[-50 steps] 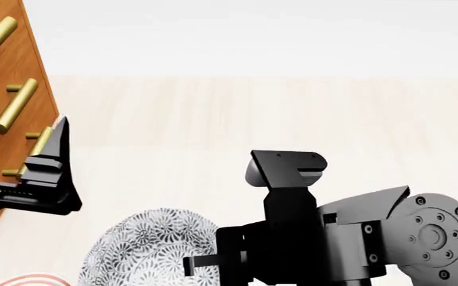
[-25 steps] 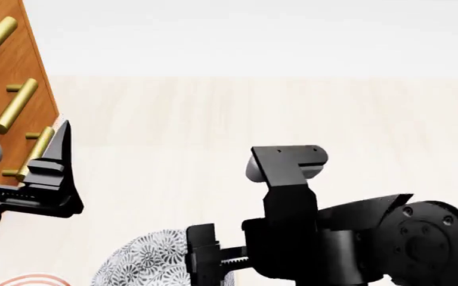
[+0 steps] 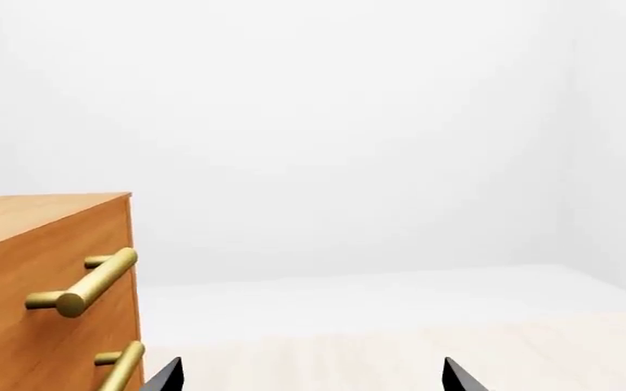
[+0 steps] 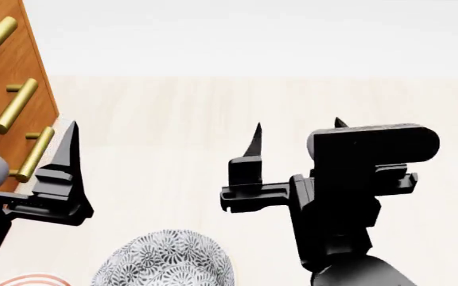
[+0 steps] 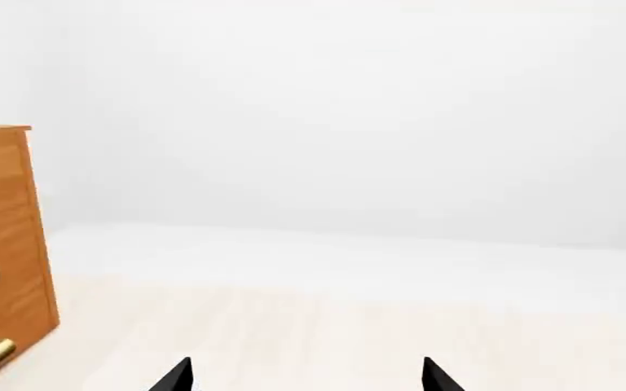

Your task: Stack the bowl at the front on the bowl in the middle.

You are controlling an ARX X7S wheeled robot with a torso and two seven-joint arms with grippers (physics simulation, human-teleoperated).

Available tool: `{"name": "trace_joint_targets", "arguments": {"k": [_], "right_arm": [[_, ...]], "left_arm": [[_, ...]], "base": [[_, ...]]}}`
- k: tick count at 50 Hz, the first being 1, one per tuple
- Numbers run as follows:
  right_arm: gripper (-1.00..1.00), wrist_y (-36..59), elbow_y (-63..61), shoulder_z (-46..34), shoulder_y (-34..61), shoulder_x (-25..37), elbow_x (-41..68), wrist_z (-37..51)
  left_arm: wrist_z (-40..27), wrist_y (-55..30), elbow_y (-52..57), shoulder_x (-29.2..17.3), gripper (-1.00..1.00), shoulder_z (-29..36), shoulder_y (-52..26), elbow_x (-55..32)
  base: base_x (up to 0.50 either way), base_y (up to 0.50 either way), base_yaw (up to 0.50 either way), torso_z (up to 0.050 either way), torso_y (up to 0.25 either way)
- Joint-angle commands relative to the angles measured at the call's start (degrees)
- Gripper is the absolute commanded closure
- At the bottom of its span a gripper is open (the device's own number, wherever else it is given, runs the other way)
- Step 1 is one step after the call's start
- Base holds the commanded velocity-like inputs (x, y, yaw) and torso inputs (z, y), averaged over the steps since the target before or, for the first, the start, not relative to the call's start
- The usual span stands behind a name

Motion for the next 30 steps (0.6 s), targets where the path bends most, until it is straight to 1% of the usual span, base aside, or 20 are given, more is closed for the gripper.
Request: {"name": "trace_joint_targets", "arguments": {"k": [1, 9, 30], "right_arm": [[-1.00, -12.87, -8.94, 1.88, -7.94, 0.24, -13.69, 0.67], [-1.00, -15.45, -11.30, 2.77, -9.35, 0.97, -15.44, 1.40], [-1.00, -16.24, -16.04, 2.83, -10.13, 2.40, -17.78, 3.01]], "left_arm": [[2.39, 4.61, 1.20, 1.09, -1.00, -0.34, 2.68, 3.03], [2.12, 4.51, 1.41, 0.82, -1.00, -0.16, 2.53, 2.95], [1.08, 3.10, 2.04, 0.44, -1.00, 0.22, 1.22, 1.99]], "base": [[0.00, 0.00, 0.00, 0.000, 0.000], [0.00, 0.00, 0.00, 0.000, 0.000], [0.00, 0.00, 0.00, 0.000, 0.000]]}}
